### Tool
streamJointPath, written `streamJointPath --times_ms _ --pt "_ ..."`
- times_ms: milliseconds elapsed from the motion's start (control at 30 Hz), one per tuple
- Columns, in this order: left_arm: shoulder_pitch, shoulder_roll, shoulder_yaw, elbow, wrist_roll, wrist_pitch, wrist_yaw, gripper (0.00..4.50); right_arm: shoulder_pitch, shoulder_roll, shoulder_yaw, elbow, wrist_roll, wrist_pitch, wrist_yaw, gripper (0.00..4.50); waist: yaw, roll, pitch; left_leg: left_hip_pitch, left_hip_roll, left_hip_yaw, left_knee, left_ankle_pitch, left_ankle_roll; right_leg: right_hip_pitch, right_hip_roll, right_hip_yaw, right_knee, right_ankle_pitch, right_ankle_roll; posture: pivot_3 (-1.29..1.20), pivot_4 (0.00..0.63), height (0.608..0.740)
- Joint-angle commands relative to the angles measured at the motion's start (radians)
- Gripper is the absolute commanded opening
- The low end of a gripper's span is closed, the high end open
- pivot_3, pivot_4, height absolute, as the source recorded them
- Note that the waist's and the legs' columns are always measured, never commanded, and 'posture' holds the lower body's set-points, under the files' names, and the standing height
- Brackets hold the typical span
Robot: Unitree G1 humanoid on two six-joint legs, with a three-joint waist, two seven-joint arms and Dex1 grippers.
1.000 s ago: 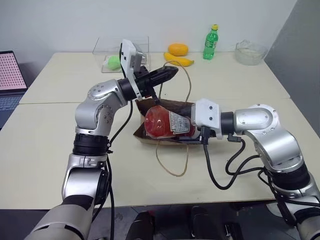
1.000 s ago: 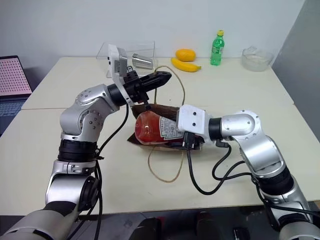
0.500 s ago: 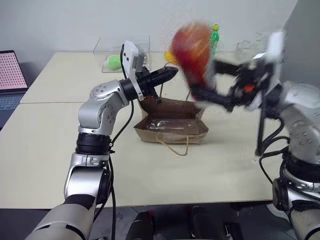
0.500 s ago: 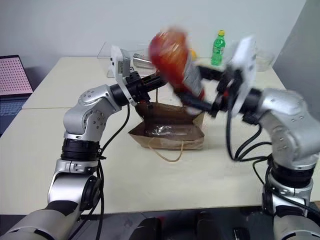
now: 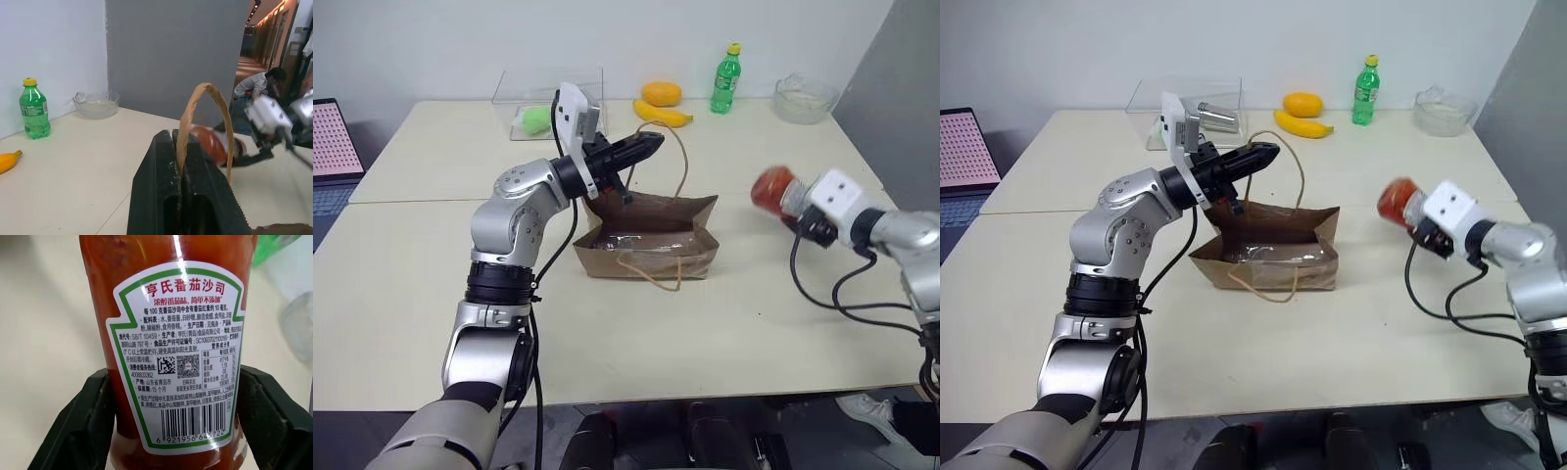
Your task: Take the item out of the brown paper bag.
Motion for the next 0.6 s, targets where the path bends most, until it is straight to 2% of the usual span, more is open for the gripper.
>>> streamJointPath --times_ms 33,133,267,433,533,600 --pt "-0.007 0.004 0.004 -0.037 0.002 -0.016 0.002 0.00 -0.004 -0.021 0.026 0.049 -0.065 -0.114 0.010 3.12 -0.001 0.000 0.000 0.000 0.000 0.000 0.001 0.000 0.000 0.000 0.000 0.000 0.000 0.000 0.000 0.00 0.150 0.740" --pt "-0.005 0.005 0.003 -0.041 0.004 -0.017 0.002 0.00 0.007 -0.018 0.027 0.056 -0.064 -0.129 0.036 3.12 0.000 0.000 0.000 -0.001 0.000 -0.001 0.001 0.000 0.000 0.000 0.000 0.000 0.000 0.000 0.000 0.00 0.150 0.740" --pt "0.000 0.008 0.003 -0.047 0.004 -0.012 -0.002 0.00 0.052 -0.043 -0.025 -0.019 -0.023 -0.098 0.083 4.49 0.001 0.000 0.000 0.000 0.000 -0.001 0.003 0.000 0.000 0.001 0.000 0.000 0.000 0.000 0.001 0.00 0.150 0.740" --pt "0.005 0.009 -0.004 -0.043 0.008 -0.017 -0.017 0.00 0.169 -0.084 -0.153 -0.214 0.071 -0.007 0.133 4.49 0.007 0.000 0.000 -0.001 0.000 -0.001 0.003 0.000 0.000 0.001 0.000 -0.001 0.000 0.001 0.001 0.00 0.150 0.740" --pt "0.000 0.006 -0.002 -0.027 0.012 -0.039 -0.026 0.00 0.293 -0.069 -0.313 -0.451 0.221 0.097 0.172 4.49 0.012 0.000 0.000 -0.001 0.000 -0.002 0.003 0.000 0.000 0.002 0.000 -0.001 0.000 0.001 0.001 0.00 0.150 0.740" --pt "0.000 0.012 -0.002 -0.017 0.015 -0.047 -0.039 0.00 0.370 -0.013 -0.394 -0.622 0.351 0.169 0.169 4.49 0.011 0.000 0.000 -0.001 0.000 -0.002 0.003 0.000 0.000 0.002 0.000 -0.001 0.000 0.001 0.001 0.00 0.150 0.740"
